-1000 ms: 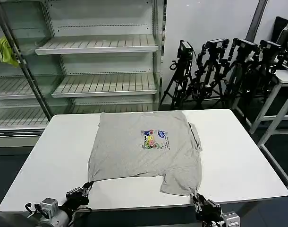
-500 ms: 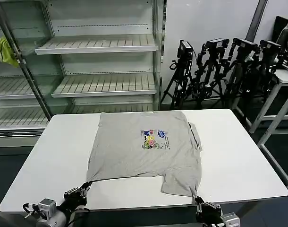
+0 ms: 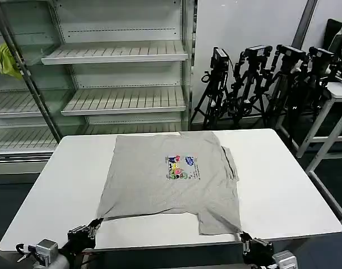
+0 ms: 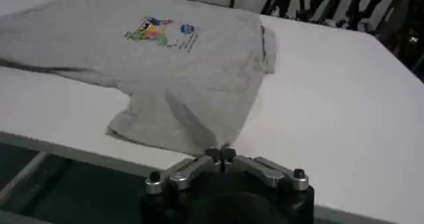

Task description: Fold and organize the clothes.

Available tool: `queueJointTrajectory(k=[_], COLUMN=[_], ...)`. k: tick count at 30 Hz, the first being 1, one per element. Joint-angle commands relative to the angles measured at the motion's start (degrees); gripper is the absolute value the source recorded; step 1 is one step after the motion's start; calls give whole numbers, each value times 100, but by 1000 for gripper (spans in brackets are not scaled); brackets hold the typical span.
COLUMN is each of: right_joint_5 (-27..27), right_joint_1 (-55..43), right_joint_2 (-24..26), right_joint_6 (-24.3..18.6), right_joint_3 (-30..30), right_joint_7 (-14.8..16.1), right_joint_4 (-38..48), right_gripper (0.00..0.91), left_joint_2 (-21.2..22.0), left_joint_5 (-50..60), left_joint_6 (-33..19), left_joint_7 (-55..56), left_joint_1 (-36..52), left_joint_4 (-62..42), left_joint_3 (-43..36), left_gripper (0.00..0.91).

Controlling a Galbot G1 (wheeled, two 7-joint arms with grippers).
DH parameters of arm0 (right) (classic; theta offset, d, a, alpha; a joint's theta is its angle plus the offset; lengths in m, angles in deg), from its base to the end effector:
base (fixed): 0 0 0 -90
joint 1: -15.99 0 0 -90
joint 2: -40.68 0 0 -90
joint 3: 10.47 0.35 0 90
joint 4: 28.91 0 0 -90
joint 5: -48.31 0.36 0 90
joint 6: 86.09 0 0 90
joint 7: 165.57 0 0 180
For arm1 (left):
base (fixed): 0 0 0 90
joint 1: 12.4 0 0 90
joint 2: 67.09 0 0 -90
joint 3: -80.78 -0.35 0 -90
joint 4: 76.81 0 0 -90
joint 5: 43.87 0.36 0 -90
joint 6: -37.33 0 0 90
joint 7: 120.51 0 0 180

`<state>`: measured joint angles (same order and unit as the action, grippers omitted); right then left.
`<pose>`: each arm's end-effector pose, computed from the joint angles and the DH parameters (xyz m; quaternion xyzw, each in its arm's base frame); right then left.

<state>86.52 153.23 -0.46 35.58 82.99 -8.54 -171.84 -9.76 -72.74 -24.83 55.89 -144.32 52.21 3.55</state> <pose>0.1240 -0.0559 -0.1804 0.1117 -0.9452 0.1156 0.2843 0.1559 0.1186 -0.2347 -0.1176 -0.9575 -0.0498 0.2584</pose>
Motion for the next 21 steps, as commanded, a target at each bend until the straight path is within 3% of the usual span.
queueJointTrajectory(k=[1, 12, 18, 21], right_joint_5=[188, 374, 457, 510], right_joint_1=[805, 931, 260, -565], right_joint_2=[497, 650, 711, 765], right_joint_6=[33, 116, -28, -184], right_joint_3=[974, 1214, 862, 507], right_joint_7=[-76, -200, -194, -185], right_joint_4=[-675, -707, -530, -288], right_gripper=[0, 0, 0, 0], left_joint_2=[-289, -458, -471, -481], left_joint_5=[3, -64, -181, -362], left_joint_6=[-24, 14, -6, 32], left_joint_7=[4, 37, 52, 28], left_joint_1=[-665, -892, -269, 166], left_joint_4=[384, 693, 510, 374], left_joint_3=[283, 472, 410, 351], left_gripper=[50, 50, 50, 50])
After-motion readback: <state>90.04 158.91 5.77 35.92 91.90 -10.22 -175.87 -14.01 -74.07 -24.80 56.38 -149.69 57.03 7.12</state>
